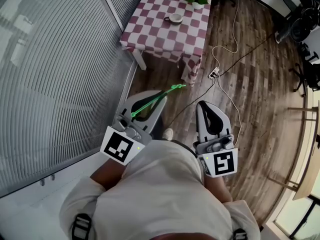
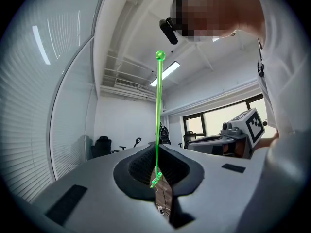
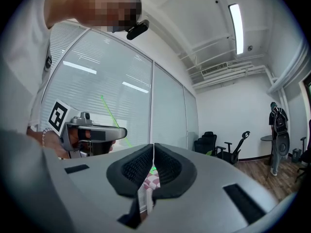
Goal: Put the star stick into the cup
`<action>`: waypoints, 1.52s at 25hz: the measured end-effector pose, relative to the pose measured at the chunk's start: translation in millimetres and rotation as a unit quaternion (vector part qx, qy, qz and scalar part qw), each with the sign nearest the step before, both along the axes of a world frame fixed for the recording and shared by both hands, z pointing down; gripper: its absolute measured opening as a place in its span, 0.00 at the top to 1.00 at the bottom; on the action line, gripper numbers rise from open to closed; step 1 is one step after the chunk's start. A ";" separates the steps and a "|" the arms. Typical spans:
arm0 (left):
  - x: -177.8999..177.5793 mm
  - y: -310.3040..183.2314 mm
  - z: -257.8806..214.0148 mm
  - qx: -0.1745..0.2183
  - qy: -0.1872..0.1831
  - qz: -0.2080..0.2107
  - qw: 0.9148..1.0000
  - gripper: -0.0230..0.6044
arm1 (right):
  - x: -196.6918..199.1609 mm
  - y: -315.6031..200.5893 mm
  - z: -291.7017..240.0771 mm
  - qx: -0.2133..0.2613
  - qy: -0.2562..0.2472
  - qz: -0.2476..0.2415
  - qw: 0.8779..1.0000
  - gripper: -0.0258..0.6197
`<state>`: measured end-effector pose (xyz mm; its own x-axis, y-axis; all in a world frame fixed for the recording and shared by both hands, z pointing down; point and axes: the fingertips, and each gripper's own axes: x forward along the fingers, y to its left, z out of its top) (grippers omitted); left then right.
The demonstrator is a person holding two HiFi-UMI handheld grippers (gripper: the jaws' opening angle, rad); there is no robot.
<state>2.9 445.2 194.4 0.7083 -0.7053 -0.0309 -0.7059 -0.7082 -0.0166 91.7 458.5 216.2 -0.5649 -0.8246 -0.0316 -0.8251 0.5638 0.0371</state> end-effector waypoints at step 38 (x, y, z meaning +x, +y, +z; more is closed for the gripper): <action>-95.8 -307.5 8.1 -0.006 0.023 0.056 0.998 0.90 | -103.1 -304.6 -0.2 -0.004 0.031 0.042 0.999 0.91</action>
